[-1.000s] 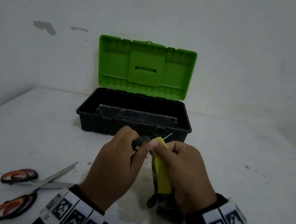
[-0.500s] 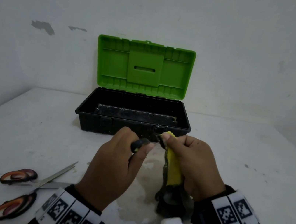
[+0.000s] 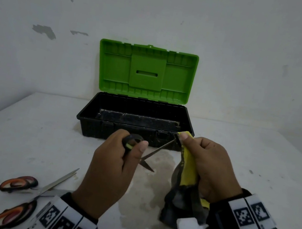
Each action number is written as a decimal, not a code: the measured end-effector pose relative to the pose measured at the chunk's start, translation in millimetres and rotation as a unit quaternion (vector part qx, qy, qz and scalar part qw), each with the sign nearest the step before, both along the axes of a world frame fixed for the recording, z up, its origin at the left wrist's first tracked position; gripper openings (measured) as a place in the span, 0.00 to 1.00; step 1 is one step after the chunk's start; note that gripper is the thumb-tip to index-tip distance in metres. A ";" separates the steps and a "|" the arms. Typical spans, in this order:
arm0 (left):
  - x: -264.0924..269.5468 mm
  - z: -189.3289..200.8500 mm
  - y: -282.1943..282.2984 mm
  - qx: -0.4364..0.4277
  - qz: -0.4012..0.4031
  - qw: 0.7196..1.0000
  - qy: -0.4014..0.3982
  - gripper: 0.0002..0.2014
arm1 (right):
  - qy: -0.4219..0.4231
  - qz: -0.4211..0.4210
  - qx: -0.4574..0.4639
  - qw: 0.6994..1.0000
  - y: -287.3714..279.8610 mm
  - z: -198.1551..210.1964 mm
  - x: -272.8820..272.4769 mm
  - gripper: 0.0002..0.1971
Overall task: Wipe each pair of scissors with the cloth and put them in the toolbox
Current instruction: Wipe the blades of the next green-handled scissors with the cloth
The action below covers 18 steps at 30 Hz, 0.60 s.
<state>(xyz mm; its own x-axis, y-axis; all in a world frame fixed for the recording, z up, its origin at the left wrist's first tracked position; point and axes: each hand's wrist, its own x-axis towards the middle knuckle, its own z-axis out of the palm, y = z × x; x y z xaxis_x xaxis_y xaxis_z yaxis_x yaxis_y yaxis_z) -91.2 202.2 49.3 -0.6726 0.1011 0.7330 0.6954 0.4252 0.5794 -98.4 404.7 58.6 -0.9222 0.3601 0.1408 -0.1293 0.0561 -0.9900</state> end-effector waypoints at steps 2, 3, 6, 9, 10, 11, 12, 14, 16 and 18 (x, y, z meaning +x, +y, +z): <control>0.9 5.0 -0.7 0.071 -0.013 0.994 -0.084 0.19 | 0.015 0.019 0.024 0.999 4.7 2.6 3.3 0.21; 0.7 7.9 -0.8 0.119 -0.029 0.983 -0.135 0.18 | 0.025 0.040 0.037 0.998 5.5 3.0 5.6 0.21; -2.4 13.7 -0.6 0.244 -0.094 0.922 -0.285 0.17 | 0.049 0.102 0.075 0.991 2.9 2.0 14.1 0.18; -5.2 14.2 1.3 0.302 -0.113 0.878 -0.353 0.16 | 0.056 0.163 0.082 0.982 -3.6 1.9 20.2 0.13; -5.8 13.6 2.2 0.312 -0.120 0.869 -0.366 0.16 | 0.055 0.179 0.081 0.979 -6.4 2.6 21.4 0.12; -5.8 13.4 2.8 0.318 -0.128 0.860 -0.379 0.16 | 0.056 0.191 0.084 0.976 -9.4 3.6 22.4 0.12; -5.4 13.2 3.5 0.320 -0.137 0.851 -0.394 0.16 | 0.056 0.201 0.090 0.974 -12.7 4.6 23.1 0.11; -3.4 14.5 5.4 0.316 -0.151 0.835 -0.424 0.17 | 0.053 0.220 0.101 0.969 -18.4 4.2 22.5 0.11; -1.7 16.6 7.1 0.326 -0.160 0.817 -0.447 0.17 | 0.048 0.225 0.106 0.967 -24.2 3.0 22.9 0.13; -1.5 18.1 7.4 0.337 -0.161 0.804 -0.462 0.17 | 0.044 0.203 0.099 0.973 -28.1 3.0 24.4 0.13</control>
